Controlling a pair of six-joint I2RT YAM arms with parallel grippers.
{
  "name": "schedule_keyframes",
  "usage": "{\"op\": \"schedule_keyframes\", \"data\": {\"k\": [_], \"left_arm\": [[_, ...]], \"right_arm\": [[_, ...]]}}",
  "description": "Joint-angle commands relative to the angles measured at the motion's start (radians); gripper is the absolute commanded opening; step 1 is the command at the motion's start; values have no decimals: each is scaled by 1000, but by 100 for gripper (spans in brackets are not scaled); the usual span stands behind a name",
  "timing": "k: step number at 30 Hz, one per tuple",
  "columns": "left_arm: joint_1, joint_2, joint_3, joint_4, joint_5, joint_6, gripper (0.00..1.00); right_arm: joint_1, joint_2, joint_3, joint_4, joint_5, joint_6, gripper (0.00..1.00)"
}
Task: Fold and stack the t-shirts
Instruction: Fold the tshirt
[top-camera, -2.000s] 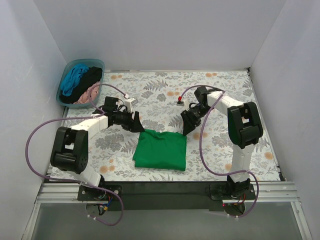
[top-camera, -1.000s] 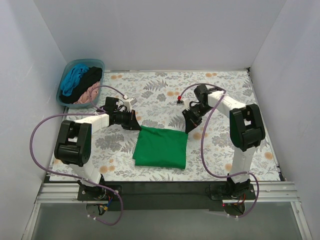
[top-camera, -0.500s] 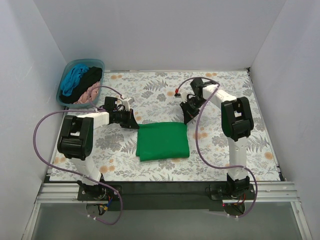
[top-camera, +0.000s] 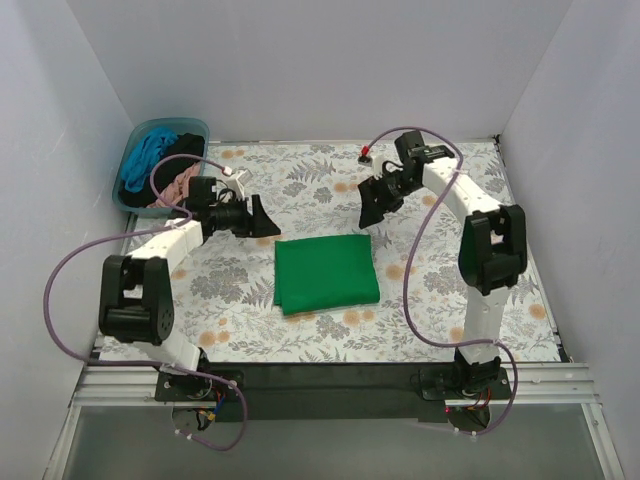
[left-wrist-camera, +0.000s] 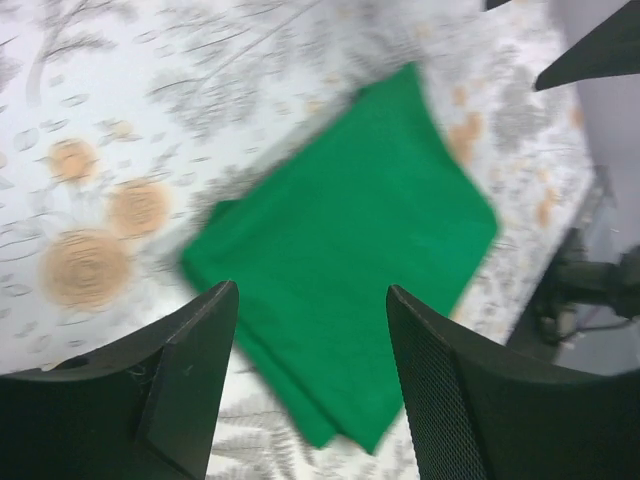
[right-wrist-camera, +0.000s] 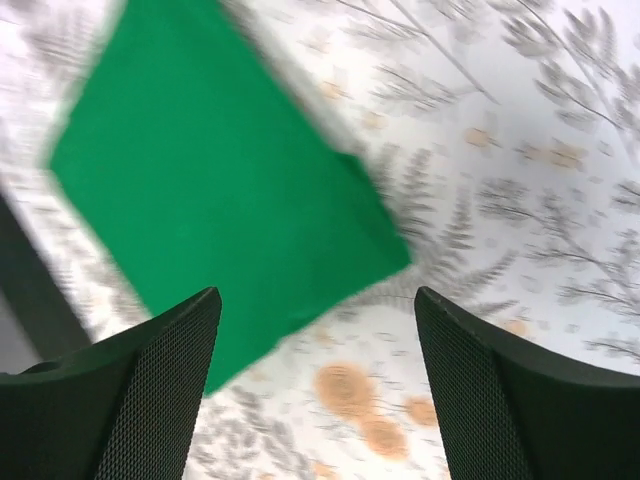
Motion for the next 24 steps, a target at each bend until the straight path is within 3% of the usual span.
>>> {"op": "schedule_keyframes", "data": {"k": [1,3,6,12,19,24], "left_arm": [[-41,-170,-40,13,162,-161,60],[-96,-198,-100,35,204,-226,61],[-171,-204,-203,151,285,-362,62],[-300,-152,-368,263,279,-511,63],[-238,102,-338,159,159,-435,63],[-138,188,-277,89,155,-372,60]], "right_arm": [[1,-168,-95,-5,-298,67,85],[19,-187,-160,0,-463,87,86],[65,-197,-311,0,-587,59,85],[154,-135,-537,49,-590,7,83],[142,52,-579,75,-540,-31,78],[125,-30,-586,86,-469,-33,78]]}}
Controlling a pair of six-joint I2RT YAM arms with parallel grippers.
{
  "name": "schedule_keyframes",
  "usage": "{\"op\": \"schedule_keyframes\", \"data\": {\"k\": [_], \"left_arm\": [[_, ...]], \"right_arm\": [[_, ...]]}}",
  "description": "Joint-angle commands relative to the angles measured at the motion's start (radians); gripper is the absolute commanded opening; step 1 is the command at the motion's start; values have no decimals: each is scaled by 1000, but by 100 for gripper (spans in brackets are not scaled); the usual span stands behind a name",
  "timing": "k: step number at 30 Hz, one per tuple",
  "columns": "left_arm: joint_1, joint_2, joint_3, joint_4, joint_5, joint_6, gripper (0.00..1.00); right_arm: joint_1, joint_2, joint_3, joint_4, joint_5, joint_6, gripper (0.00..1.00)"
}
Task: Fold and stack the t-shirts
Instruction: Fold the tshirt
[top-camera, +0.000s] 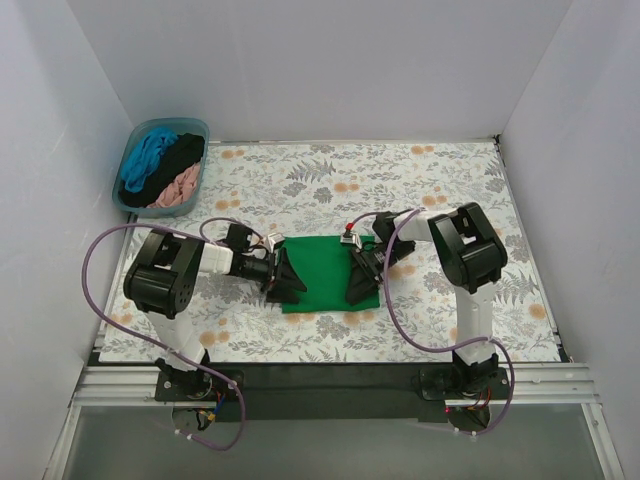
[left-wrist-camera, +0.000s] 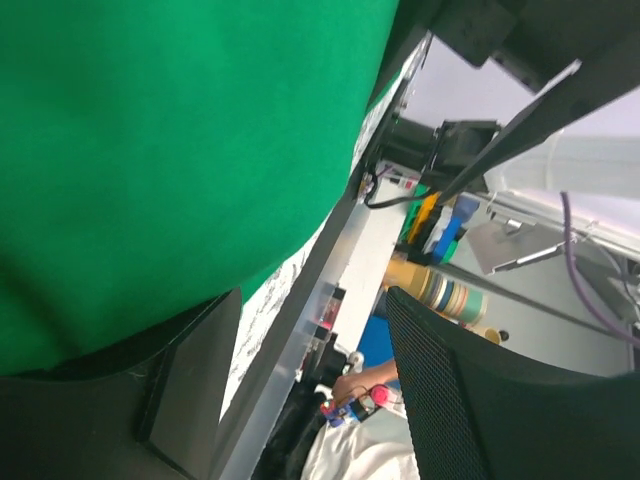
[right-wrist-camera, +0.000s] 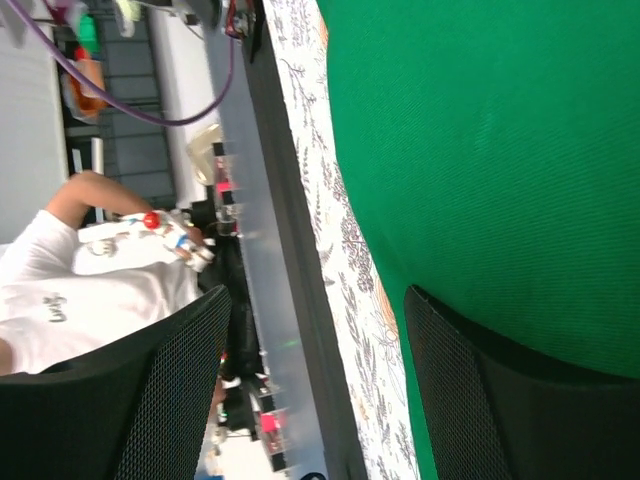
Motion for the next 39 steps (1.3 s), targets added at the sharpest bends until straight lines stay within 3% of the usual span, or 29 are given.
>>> {"op": "schedule_keyframes", "data": {"k": [1,6,8,11,12,14,17,24,29,32,35,38,39], "left_arm": [[71,36,30,-63,-173,106,59],[80,-107,16,-161,-118,212,58],[82,-236,18,-177,-113,240,58],[70,-326,56,-148,-85,208,59],[60,-328,76,-89,-79,149,58],[24,-293,93,-18,-87,81,59],[10,-174,133,159,-111,-50,58],[66,84,251,383,-177,-122,57],[148,189,288,441,-148,-140,57],[165,212,329,385,-139,-88,58],[188,137,395,299,-131,-32,61],[212,-2,452,146,-186,83,63],[220,-42,453,92,-205,120,64]], "right_arm": [[-15,-80,-29,41,164,-53,77],[-84,-276,-73,23,247,-44,77],[-112,-333,-34,12,245,-27,77],[-120,-411,41,52,211,43,78],[-120,-414,49,137,176,97,78],[-117,-398,49,255,161,246,80],[-114,-306,79,433,130,341,79],[-132,-28,200,481,203,343,76],[-167,70,248,509,271,335,75],[-187,95,294,510,296,349,75],[-201,48,337,503,316,364,77],[-195,-142,342,495,391,370,81],[-189,-182,337,494,488,373,82]]}}
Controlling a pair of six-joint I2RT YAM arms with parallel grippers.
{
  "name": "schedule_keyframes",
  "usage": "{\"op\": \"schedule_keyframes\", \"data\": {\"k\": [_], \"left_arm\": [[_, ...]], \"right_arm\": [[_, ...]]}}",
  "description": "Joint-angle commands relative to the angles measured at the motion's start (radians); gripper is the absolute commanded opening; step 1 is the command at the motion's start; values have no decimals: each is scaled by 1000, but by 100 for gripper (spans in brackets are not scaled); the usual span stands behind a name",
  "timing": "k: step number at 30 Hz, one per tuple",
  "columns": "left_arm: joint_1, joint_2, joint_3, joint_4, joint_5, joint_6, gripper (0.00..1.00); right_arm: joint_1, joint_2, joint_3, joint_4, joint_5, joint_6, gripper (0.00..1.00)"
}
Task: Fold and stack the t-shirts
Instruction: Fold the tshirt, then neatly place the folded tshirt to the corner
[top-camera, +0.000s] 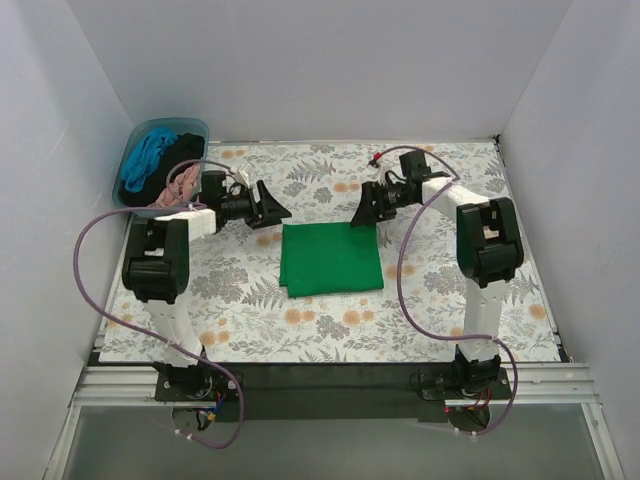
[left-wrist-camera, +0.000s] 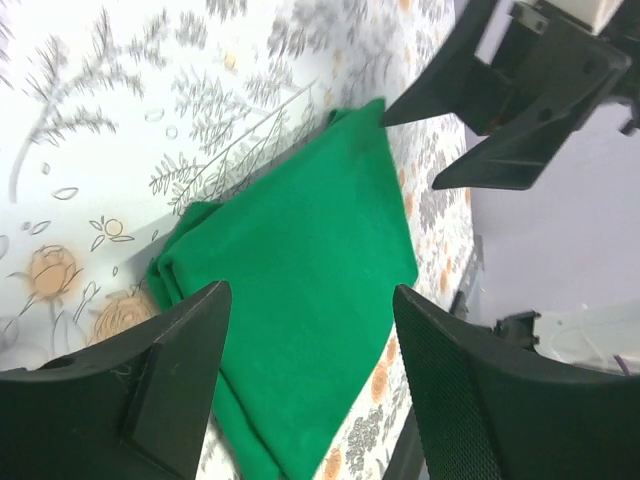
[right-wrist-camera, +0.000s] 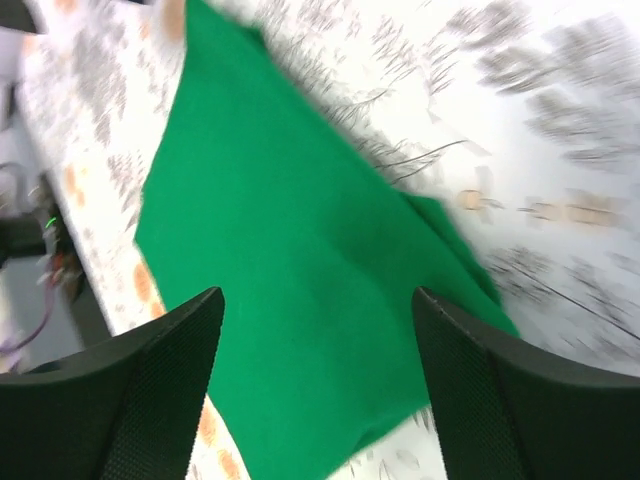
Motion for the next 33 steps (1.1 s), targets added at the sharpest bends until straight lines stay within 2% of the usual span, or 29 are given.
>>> {"op": "schedule_keyframes", "data": {"k": [1,2,3,4,5,6,8,9,12,16,21,26,30,33], "left_arm": [[38,-244,48,-158,-117,152,65],[53,-287,37,-188,-148,163,68],[59,-375,25,-217,-174,172,70],[65,-414,14,-239,-221,190,72],[74,-450,12,-263,-257,201,88],[76,-517,9,-311,-281,212,89],[84,-566,25,-360,-341,275,90],[84,-583,35,-418,-363,305,91],[91,-639,69,-500,-504,348,91],[93,-694,69,-572,-585,362,92],[93,-746,17,-583,-582,381,93],[93,-751,2,-584,-598,399,94],[93,-749,-4,-580,-605,416,95],[93,-745,-17,-576,-605,421,95]], "right_arm": [[26,-233,32,26,227,29,84],[45,-299,27,18,285,29,93],[71,-327,12,7,407,21,98],[126,-351,4,-19,475,17,98],[158,-392,-8,-28,535,11,98],[187,-413,-49,-28,624,9,98],[285,-449,-107,5,674,9,98],[319,-477,-140,28,767,21,98],[453,-488,-220,73,920,95,98],[574,-453,-250,85,978,161,98],[586,-338,-244,85,1059,214,98],[574,-253,-272,87,1036,221,98],[492,-235,-307,82,954,186,98],[360,-233,-310,39,913,103,98]]}}
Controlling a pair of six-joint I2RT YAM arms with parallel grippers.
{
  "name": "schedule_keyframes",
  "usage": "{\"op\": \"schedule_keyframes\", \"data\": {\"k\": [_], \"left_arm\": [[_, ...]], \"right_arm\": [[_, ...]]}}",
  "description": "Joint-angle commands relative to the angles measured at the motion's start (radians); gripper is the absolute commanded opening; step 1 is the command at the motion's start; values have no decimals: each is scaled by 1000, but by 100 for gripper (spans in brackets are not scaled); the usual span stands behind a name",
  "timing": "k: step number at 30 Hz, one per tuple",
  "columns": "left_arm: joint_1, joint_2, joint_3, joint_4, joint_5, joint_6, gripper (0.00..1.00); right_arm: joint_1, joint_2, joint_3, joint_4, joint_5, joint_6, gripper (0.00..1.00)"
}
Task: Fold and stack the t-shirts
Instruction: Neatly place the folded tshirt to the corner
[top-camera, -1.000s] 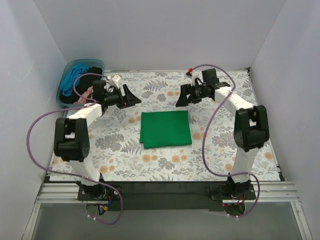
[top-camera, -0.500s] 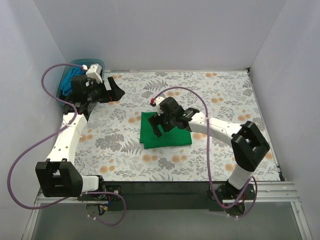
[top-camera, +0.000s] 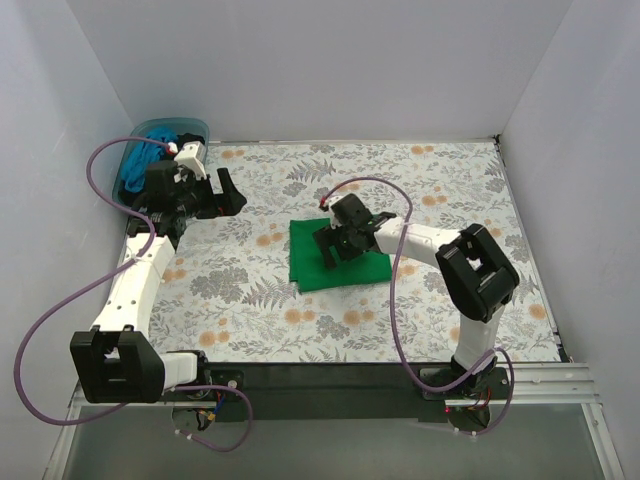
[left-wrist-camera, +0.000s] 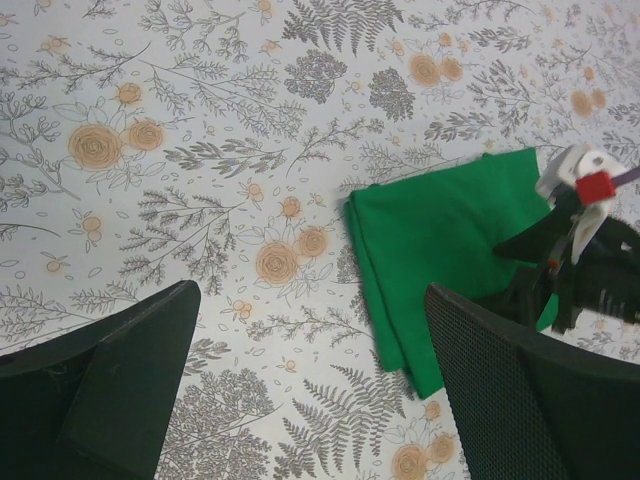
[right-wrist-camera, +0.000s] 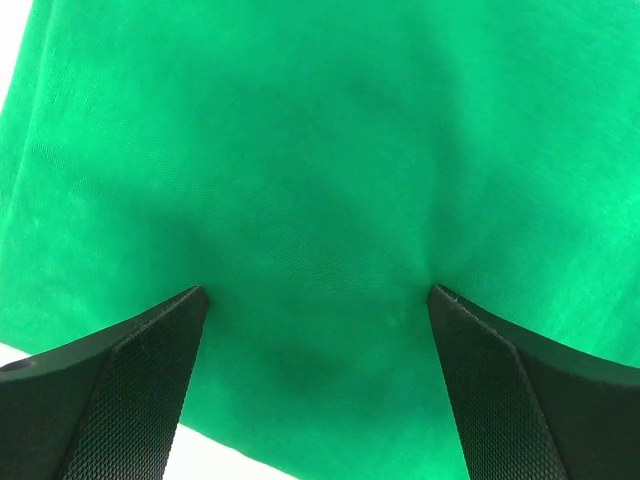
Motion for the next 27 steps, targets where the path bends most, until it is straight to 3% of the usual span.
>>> {"op": "schedule_keyframes", "data": {"k": [1,10,15,21,27], "left_arm": [[2,-32,-17,0,-20,25,95],[2,3,-25,15,-7,31,96],[2,22,-14,16,1,31,97],[2,25,-17,16,12,36,98],[2,29,-10,15,18,39,98]], "right_arm": [[-153,15,-17,-83,-14,-97,98],[-587,-17,-55,-176,-154,-421,98],[-822,75,40,-240,-236,-634,98],[-936,166,107,-280,-275,-792,98],[-950,157,182,-308,-268,-811,98]]}}
